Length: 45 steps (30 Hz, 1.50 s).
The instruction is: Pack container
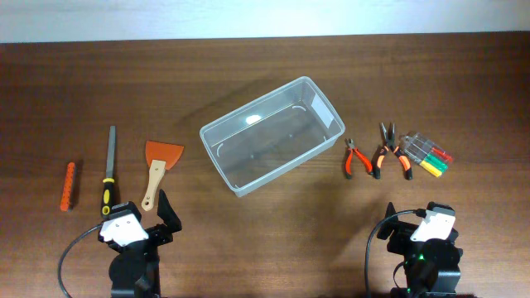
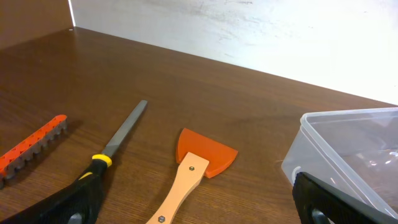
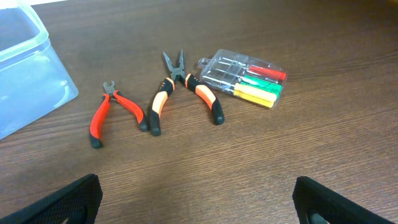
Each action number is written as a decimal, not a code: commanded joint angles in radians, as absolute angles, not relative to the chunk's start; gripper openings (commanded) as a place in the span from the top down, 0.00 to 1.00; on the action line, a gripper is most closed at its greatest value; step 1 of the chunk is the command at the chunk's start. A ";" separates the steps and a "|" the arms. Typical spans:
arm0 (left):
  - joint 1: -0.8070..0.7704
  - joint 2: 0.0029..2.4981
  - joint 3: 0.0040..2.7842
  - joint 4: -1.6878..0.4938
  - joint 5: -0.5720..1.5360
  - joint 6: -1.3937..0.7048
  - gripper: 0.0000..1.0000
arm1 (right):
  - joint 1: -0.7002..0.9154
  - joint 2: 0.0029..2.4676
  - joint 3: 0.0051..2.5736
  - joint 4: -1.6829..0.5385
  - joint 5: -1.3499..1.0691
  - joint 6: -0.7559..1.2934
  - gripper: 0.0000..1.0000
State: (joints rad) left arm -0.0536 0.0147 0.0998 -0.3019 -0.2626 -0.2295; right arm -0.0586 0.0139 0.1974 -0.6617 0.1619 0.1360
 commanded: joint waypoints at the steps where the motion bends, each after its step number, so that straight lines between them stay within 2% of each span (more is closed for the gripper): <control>1: -0.048 0.005 0.094 -0.299 -0.267 -0.234 0.01 | -0.065 0.004 0.194 -0.659 0.160 0.148 0.02; 26: -0.048 0.005 0.094 -0.296 -0.267 -0.234 0.01 | -0.065 0.004 0.194 -0.646 0.163 0.148 0.02; 35: -0.048 0.023 0.137 -0.280 -0.267 -0.235 0.01 | -0.065 0.028 0.232 -0.553 -0.049 0.146 0.02; 41: -0.048 0.213 0.332 -0.315 -0.278 -0.235 0.01 | -0.065 0.218 0.410 -0.570 -0.049 -0.006 0.02; 45: -0.048 0.508 0.585 -0.448 -0.277 -0.234 0.01 | -0.065 0.473 0.639 -0.665 -0.049 -0.022 0.02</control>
